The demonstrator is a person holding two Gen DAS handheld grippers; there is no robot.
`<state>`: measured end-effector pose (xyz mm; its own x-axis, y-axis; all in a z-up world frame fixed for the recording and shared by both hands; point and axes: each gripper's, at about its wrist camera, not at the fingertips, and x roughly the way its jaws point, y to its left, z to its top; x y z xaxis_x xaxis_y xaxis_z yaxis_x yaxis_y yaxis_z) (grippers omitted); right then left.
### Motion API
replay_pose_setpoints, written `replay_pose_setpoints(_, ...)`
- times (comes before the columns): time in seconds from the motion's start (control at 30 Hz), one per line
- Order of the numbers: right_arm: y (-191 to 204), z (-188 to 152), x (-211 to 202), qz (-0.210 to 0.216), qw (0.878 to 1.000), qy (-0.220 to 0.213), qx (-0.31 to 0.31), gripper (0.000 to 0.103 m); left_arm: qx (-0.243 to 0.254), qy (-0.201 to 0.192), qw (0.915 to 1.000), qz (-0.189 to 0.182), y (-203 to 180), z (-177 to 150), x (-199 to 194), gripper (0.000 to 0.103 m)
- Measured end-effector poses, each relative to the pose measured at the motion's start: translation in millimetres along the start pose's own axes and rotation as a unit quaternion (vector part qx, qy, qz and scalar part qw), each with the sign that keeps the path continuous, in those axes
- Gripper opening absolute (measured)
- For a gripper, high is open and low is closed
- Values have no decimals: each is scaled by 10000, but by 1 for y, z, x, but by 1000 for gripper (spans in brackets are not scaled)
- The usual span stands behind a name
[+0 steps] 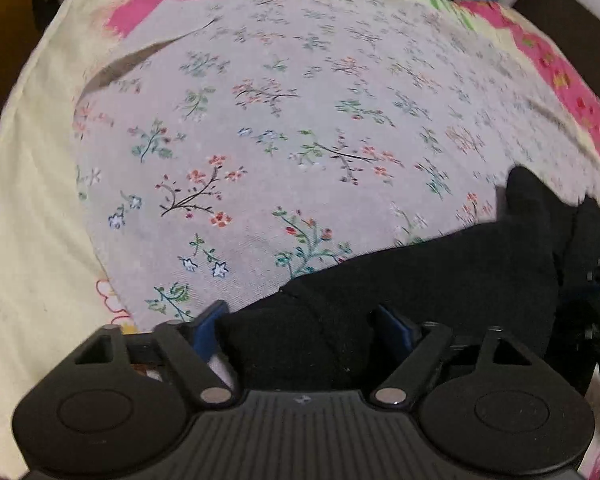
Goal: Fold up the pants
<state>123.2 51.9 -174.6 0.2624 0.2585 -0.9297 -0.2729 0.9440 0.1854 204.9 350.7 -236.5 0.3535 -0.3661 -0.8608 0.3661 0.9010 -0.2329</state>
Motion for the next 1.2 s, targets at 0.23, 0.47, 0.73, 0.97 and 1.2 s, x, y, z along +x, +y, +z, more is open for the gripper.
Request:
replay_pose_setpoints(0.23,-6,0,1,109,9999,-11,114,52,14,-18,9992,-393,-14,-10,-39,54)
replay_pose_setpoints(0.47,-10,1,1,160,9998,27,101,52,25,470,9979,-453,12,-4,11,79)
replay_pose_setpoints(0.73,-16,0,4,333,9992,38,209,53,-177,281,9953,-915,-14,-18,-29,71)
replay_pose_setpoints(0.97,-24,4,4,437,9986,102,291,55,-47,659,9968,-448,-9,-6,11,76)
replay_pose_setpoints(1.2,-46,4,-7,712,9955,-8,631,34,-414,482,9970,-435,-25,-8,-32,38)
